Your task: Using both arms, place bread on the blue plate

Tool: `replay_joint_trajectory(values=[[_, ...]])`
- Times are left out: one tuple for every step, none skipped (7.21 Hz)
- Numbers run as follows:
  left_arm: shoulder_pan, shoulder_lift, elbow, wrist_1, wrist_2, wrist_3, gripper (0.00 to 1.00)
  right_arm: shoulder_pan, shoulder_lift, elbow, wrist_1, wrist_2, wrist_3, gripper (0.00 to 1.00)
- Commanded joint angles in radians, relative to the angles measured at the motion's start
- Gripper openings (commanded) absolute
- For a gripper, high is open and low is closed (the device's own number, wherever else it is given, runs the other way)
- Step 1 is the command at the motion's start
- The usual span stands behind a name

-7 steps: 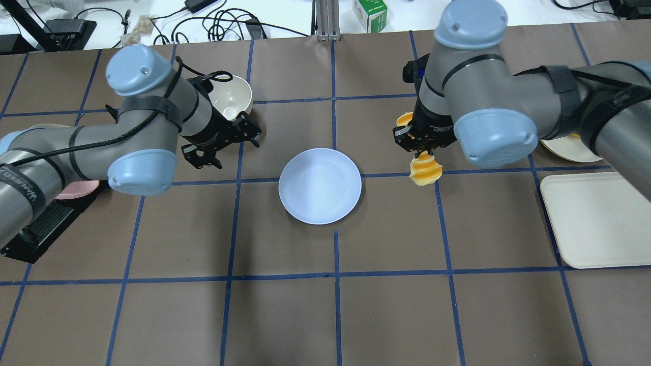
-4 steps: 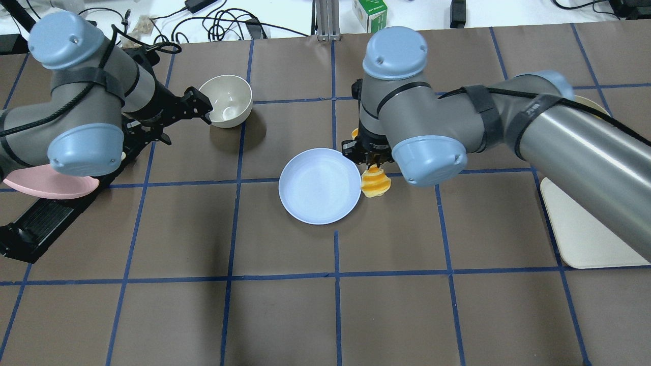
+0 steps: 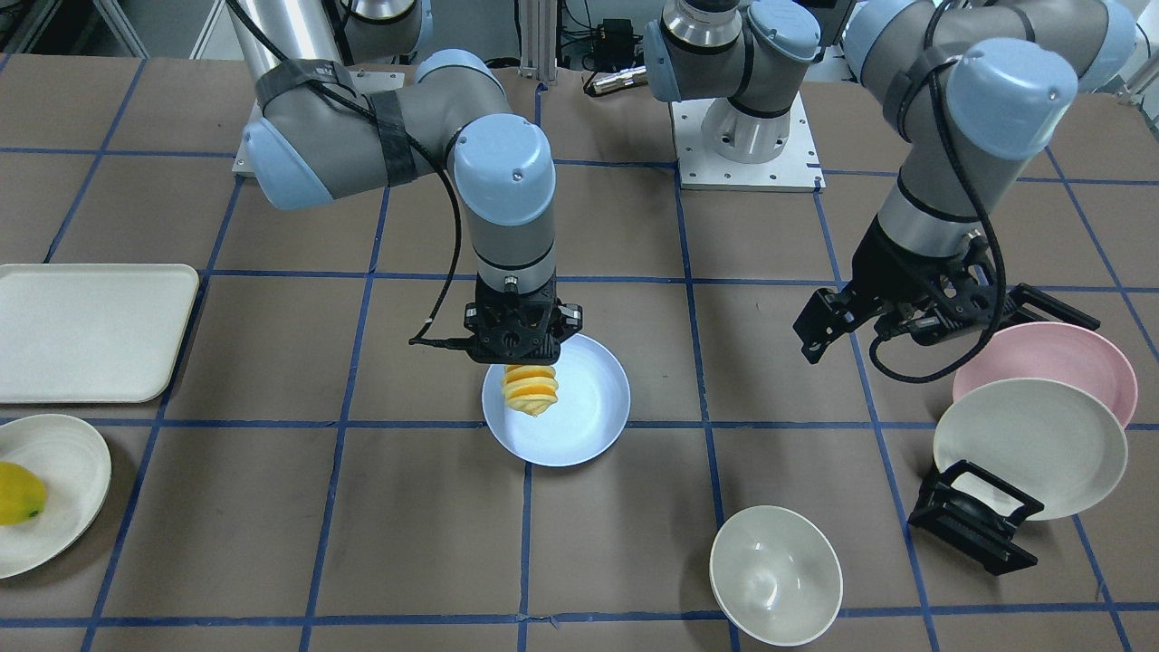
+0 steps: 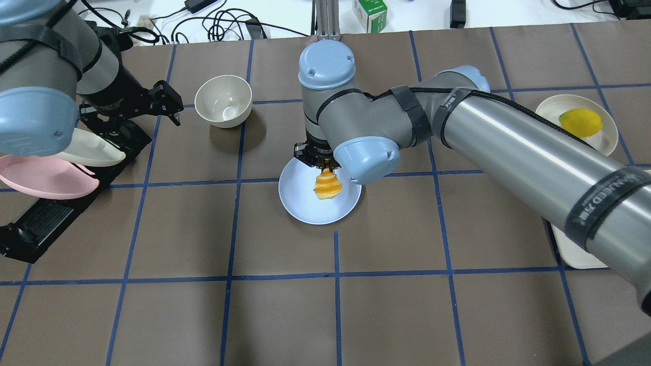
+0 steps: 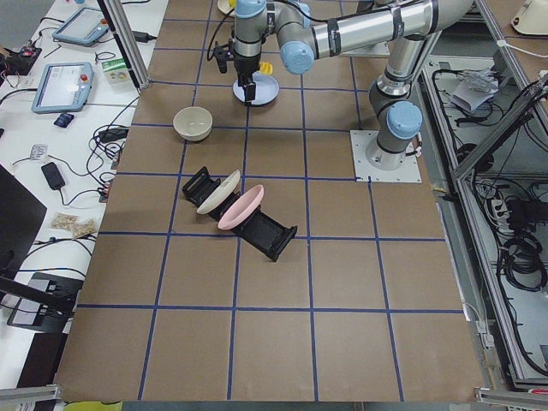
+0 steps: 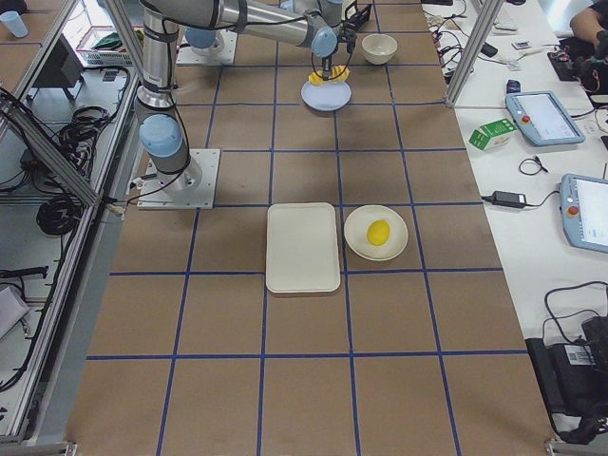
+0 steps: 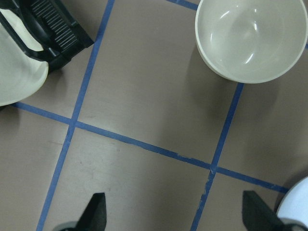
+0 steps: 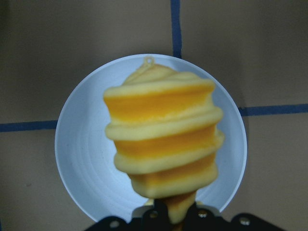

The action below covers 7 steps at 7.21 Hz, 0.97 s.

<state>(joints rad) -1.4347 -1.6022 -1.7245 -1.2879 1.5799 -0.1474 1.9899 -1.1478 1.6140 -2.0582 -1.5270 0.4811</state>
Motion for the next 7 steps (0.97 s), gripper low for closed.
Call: replay_joint_trajectory(values=[[-0.068, 0.042, 0.054, -0.113, 0.0, 0.008, 1.0, 0.004, 0.049, -0.013, 0.003, 0.002, 0.008, 0.0], [-0.108, 0.05, 0.055, -0.114, 0.003, 0.008, 1.0, 0.006, 0.052, -0.013, 0.004, 0.002, 0.008, 0.01], [-0.136, 0.056, 0.068, -0.122, 0.006, 0.056, 1.0, 0.006, 0.06, -0.008, 0.004, 0.004, 0.008, 0.06], [-0.136, 0.065, 0.104, -0.201, 0.009, 0.087, 1.0, 0.009, 0.074, -0.006, 0.004, 0.005, 0.007, 0.13], [-0.136, 0.074, 0.149, -0.244, 0.008, 0.089, 1.0, 0.027, 0.083, -0.005, 0.003, 0.004, 0.007, 0.2], [-0.136, 0.08, 0.164, -0.255, 0.003, 0.089, 1.0, 0.032, 0.088, -0.006, 0.003, 0.004, -0.004, 0.35], [-0.138, 0.085, 0.146, -0.258, 0.008, 0.089, 1.0, 0.032, 0.089, -0.005, 0.003, 0.004, -0.009, 0.62]])
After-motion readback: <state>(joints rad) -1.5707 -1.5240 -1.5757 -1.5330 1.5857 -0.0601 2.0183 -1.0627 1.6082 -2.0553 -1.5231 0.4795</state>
